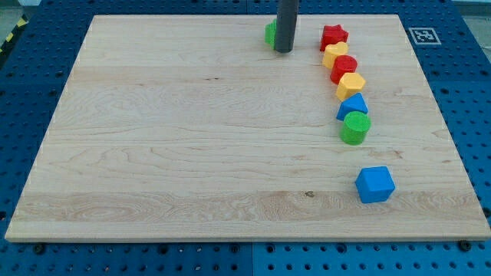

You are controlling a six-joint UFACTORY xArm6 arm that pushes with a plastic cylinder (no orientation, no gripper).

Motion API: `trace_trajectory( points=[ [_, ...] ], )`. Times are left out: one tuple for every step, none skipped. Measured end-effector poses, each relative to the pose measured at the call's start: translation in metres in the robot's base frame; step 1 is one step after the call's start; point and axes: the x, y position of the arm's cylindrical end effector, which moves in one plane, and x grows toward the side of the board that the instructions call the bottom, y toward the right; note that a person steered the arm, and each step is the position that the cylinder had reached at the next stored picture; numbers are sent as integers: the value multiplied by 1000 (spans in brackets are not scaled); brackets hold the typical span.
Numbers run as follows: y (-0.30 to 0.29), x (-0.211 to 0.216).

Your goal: Slide the green star diagonal to the red star

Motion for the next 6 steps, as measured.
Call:
trace_trajectory(
  points=[
    [6, -16],
    [10, -26],
    [19, -39],
    [29, -70],
    [29, -80],
    [29, -73]
  ],
)
